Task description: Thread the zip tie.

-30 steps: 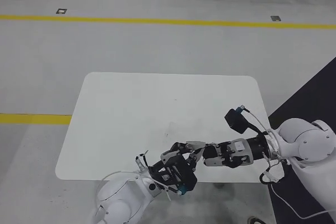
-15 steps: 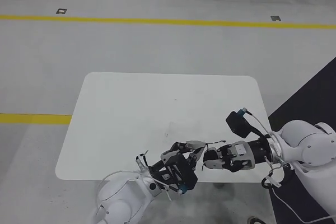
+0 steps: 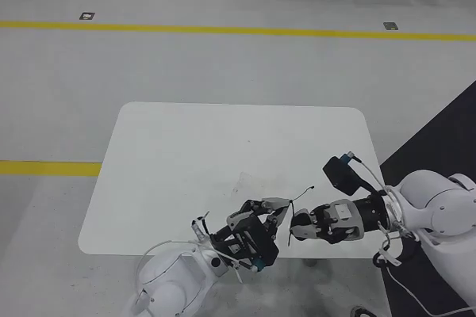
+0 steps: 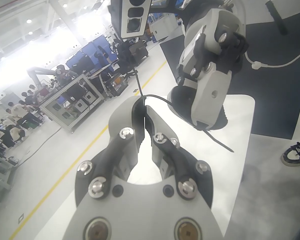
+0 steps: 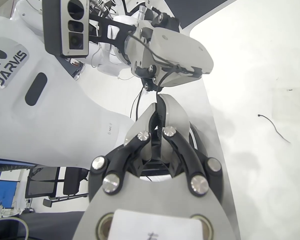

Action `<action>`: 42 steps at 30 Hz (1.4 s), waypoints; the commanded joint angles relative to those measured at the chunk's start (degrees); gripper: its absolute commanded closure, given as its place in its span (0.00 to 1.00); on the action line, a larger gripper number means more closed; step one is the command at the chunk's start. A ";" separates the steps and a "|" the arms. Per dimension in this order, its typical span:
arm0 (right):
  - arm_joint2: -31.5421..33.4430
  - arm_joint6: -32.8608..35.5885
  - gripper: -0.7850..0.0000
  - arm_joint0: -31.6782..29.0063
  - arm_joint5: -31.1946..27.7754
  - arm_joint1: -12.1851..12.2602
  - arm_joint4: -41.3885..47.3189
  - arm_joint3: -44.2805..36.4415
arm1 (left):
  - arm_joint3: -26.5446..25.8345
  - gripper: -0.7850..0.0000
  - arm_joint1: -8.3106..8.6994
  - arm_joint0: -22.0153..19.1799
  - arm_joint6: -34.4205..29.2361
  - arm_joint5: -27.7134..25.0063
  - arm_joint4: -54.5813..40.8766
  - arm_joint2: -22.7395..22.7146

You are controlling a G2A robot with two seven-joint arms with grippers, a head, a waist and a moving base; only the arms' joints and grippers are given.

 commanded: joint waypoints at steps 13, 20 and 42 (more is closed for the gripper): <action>3.10 0.15 1.00 -2.26 -1.49 0.51 4.60 -1.40 | 1.82 1.00 0.18 0.24 0.81 1.28 1.25 -0.97; 3.78 0.61 0.71 -0.89 0.97 0.61 6.34 4.46 | -0.34 1.00 0.28 0.98 0.82 0.26 -1.01 -1.25; -3.91 -2.30 0.64 3.61 2.35 -0.45 -1.70 4.19 | -0.97 1.00 0.01 0.21 0.09 0.16 -3.12 0.99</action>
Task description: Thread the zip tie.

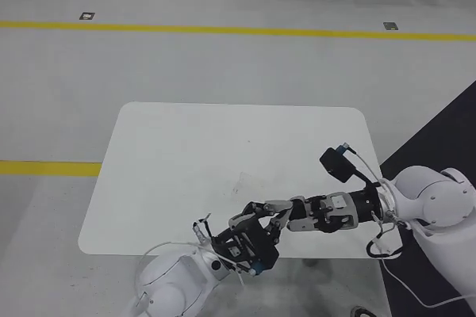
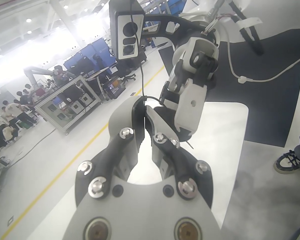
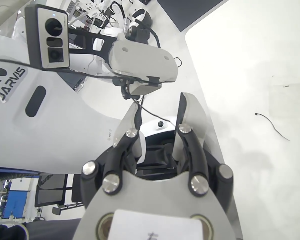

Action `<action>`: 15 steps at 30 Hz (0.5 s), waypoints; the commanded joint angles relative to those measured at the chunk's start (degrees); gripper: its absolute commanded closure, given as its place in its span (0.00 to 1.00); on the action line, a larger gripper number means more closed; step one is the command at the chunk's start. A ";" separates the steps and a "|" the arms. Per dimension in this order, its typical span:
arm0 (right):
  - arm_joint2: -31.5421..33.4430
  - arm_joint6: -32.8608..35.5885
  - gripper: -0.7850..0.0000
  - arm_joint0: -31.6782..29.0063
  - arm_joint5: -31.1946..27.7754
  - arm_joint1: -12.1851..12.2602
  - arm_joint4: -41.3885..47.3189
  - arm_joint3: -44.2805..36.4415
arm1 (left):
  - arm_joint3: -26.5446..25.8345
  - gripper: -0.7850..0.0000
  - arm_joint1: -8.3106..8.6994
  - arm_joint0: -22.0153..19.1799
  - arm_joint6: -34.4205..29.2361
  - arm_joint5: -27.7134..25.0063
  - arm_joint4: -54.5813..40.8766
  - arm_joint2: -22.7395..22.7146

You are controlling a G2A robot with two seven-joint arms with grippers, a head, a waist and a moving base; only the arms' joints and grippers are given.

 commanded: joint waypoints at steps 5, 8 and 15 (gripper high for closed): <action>-1.03 -0.39 0.73 0.53 0.11 -0.16 -0.89 -0.12 | 0.03 1.00 -0.03 -0.18 -0.39 0.03 -0.42 0.10; -1.17 -0.48 0.88 0.56 0.12 -0.19 -0.99 -0.14 | 0.19 1.00 -0.04 -0.29 -0.60 0.32 -0.59 -0.07; -0.97 -0.08 1.00 0.24 0.09 -0.11 -1.23 -0.28 | 0.48 1.00 0.00 -0.32 -1.20 0.91 -0.64 -0.80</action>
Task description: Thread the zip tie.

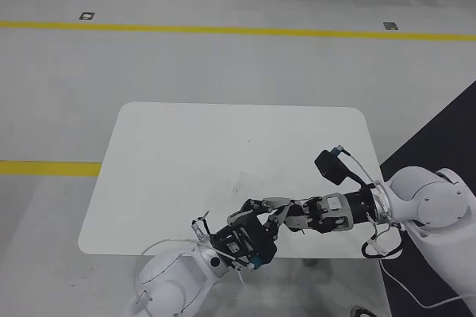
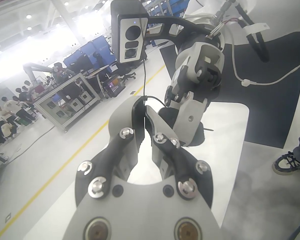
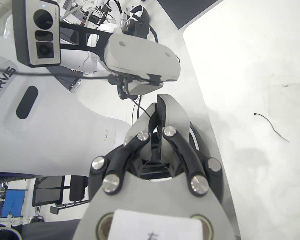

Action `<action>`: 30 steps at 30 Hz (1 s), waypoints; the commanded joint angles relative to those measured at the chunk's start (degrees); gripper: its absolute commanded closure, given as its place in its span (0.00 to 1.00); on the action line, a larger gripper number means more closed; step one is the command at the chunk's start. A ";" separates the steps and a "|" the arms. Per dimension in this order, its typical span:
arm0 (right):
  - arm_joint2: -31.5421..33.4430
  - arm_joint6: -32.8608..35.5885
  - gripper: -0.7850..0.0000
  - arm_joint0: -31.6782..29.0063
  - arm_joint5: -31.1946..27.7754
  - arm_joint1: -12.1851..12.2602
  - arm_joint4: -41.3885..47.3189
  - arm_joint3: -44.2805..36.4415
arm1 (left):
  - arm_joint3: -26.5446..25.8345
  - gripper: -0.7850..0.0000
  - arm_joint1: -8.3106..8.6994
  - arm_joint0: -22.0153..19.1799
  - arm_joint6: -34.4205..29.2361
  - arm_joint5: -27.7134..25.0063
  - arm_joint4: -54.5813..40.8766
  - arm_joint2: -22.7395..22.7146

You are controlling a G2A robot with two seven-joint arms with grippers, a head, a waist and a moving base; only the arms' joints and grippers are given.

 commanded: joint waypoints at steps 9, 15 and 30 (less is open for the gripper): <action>0.69 -0.14 1.00 -1.04 -0.13 0.15 -0.09 -0.30 | -0.28 1.00 0.20 0.80 0.05 -0.32 0.13 -0.61; 1.28 -0.28 1.00 -1.22 -0.08 0.23 0.39 -0.37 | -0.70 1.00 0.29 1.04 0.00 -0.67 0.22 -0.68; 1.93 -0.23 0.78 -1.72 -0.24 0.34 0.84 -1.27 | -0.62 1.00 0.35 1.21 0.47 -0.03 -0.41 -0.99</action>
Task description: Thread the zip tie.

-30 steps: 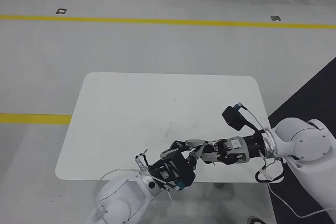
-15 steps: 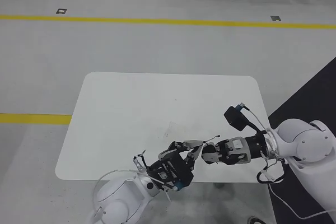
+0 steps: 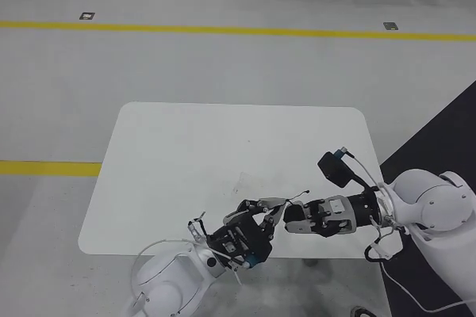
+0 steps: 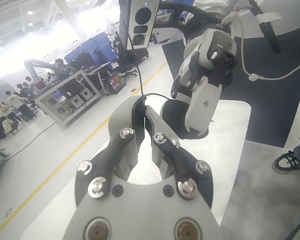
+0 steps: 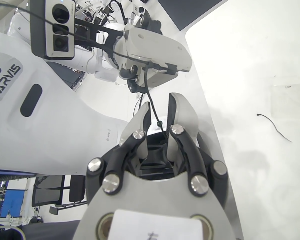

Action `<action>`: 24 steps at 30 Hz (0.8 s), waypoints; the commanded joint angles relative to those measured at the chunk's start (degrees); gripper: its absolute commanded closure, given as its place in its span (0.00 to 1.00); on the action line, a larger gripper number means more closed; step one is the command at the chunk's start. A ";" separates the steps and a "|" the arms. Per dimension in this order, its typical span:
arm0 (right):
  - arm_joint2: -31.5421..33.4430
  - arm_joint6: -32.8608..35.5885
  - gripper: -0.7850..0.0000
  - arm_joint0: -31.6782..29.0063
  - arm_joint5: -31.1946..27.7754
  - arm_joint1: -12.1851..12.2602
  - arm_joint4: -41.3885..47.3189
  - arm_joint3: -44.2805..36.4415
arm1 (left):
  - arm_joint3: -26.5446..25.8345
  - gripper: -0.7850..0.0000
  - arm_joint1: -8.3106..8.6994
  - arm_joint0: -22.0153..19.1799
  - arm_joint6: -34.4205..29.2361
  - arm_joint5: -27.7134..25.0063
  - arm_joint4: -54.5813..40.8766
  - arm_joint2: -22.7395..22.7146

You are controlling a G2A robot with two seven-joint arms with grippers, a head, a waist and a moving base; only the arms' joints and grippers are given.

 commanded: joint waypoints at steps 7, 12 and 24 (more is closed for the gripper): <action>0.67 -0.20 0.80 -0.25 0.02 0.08 0.37 0.26 | -0.66 1.00 0.08 0.32 0.46 0.55 0.25 -0.37; 0.89 -0.33 0.82 -0.50 -0.22 0.10 0.57 0.02 | -0.46 1.00 0.11 0.50 0.67 0.98 0.09 -0.63; 3.62 -1.25 0.87 -2.34 -1.46 0.37 2.63 -2.18 | -1.17 1.00 0.11 0.96 0.79 2.22 -0.96 -1.19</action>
